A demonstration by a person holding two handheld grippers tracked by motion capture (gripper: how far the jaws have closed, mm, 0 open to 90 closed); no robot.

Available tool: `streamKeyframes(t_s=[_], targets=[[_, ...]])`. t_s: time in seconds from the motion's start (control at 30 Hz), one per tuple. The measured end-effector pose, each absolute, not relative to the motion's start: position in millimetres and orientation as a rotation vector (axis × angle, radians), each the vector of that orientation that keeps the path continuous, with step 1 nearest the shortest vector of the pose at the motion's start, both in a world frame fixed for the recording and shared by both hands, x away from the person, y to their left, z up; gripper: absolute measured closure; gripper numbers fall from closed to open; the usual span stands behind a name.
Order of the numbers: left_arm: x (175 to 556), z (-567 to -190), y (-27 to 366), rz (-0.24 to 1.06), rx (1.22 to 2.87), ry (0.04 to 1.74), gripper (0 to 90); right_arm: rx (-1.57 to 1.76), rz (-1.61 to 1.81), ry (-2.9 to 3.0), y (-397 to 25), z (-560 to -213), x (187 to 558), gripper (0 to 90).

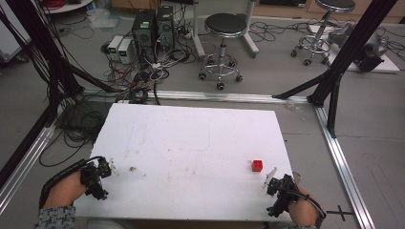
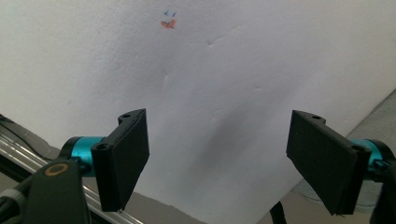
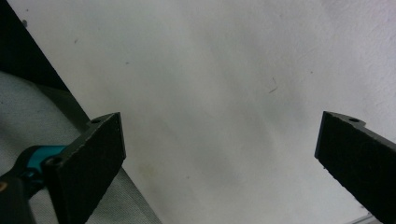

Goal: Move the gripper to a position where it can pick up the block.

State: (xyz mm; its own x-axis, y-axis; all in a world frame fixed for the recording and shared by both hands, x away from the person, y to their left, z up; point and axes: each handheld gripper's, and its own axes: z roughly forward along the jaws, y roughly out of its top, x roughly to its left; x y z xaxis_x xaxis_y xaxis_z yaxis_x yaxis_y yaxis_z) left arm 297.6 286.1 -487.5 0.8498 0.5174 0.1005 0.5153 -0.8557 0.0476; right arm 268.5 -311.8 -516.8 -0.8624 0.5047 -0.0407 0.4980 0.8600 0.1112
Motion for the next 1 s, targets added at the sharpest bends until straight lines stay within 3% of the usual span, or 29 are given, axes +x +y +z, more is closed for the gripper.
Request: streamKeyframes(t_s=[1.0], targets=[[296.7, -486.3, 285.4, 0.168, 2.985, 0.84, 21.7, 0.774, 0.168, 2.972, -305.9, -517.3, 268.2, 1.0]])
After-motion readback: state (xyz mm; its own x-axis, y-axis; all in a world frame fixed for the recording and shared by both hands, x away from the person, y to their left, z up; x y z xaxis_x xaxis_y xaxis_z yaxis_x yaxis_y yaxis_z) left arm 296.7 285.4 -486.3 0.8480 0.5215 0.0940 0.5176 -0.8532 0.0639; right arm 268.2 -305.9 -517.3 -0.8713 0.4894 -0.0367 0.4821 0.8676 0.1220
